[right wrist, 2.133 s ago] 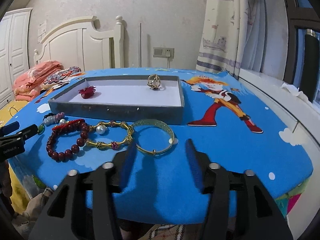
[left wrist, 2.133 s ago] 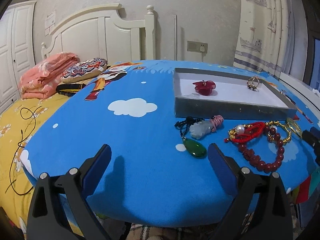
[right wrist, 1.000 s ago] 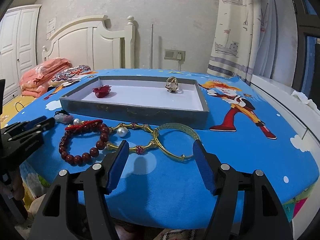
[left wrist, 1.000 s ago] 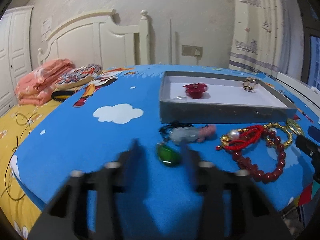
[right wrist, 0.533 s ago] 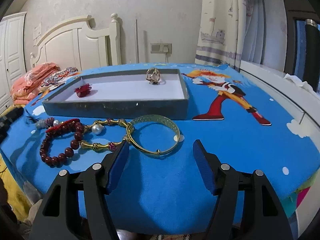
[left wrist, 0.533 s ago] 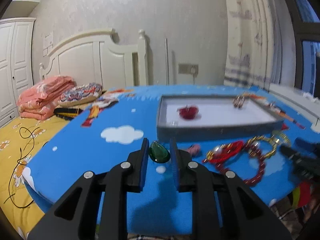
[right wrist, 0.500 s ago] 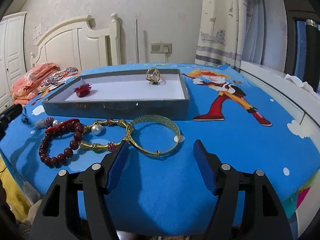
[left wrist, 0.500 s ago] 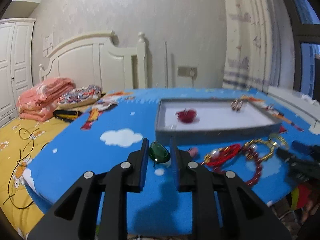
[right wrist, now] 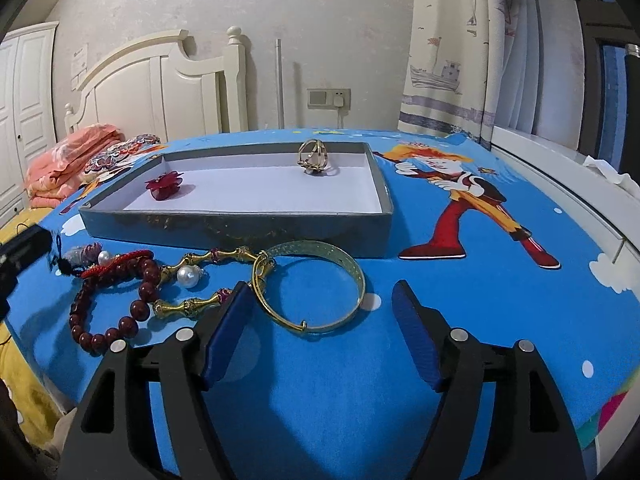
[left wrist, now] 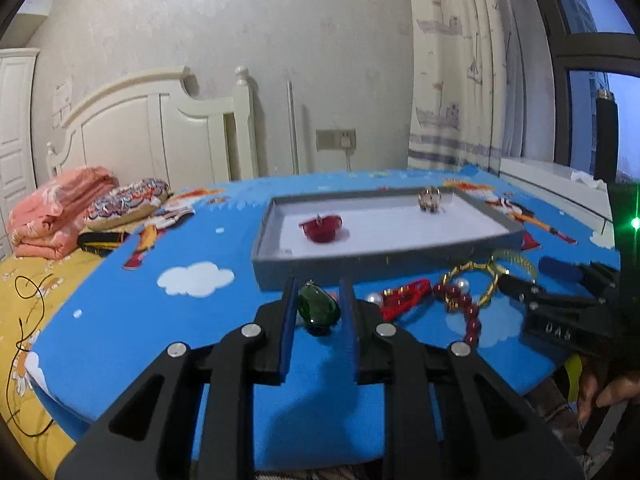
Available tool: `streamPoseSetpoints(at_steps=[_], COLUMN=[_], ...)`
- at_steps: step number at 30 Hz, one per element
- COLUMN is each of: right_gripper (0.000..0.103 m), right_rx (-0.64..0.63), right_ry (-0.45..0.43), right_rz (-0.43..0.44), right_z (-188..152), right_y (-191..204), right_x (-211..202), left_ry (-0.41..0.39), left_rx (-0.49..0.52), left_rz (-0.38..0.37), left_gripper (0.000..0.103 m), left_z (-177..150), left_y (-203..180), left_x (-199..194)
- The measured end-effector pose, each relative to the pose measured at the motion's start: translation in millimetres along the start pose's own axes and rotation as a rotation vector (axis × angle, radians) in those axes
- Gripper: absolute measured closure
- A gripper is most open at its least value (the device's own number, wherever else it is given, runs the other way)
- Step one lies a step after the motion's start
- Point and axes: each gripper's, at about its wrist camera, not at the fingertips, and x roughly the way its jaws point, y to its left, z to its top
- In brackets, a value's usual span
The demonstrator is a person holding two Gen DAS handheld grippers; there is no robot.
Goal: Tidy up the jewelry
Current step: 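Grasp the gold bangle with the right tool while the left tool holds the pendant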
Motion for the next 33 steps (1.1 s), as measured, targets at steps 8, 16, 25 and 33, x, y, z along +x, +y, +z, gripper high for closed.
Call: streamPoseSetpoints(at_steps=[8,16,25,33], right_gripper=[0.034,0.038,0.049,0.049], right_rx=[-0.016,-0.04,-0.061,-0.076], right_ry=[-0.016,-0.013,-0.057,-0.1], right_rz=[0.031,0.055,0.039,0.026], right_z=[-6,1,-7,-3], right_y=[-2,-2,6,16], right_x=[-7,3,-15,-36], left_ry=[0.021,0.05,0.043,0.023], left_rx=[-0.006,-0.01,-0.016,-0.016], left_rz=[0.002,-0.011,0.005,0.011], left_gripper=[0.082,0.082,0.082,0.082], left_z=[-5,-10,-10,-7], left_y=[-1,0,2,-2], left_x=[5,16,14,4])
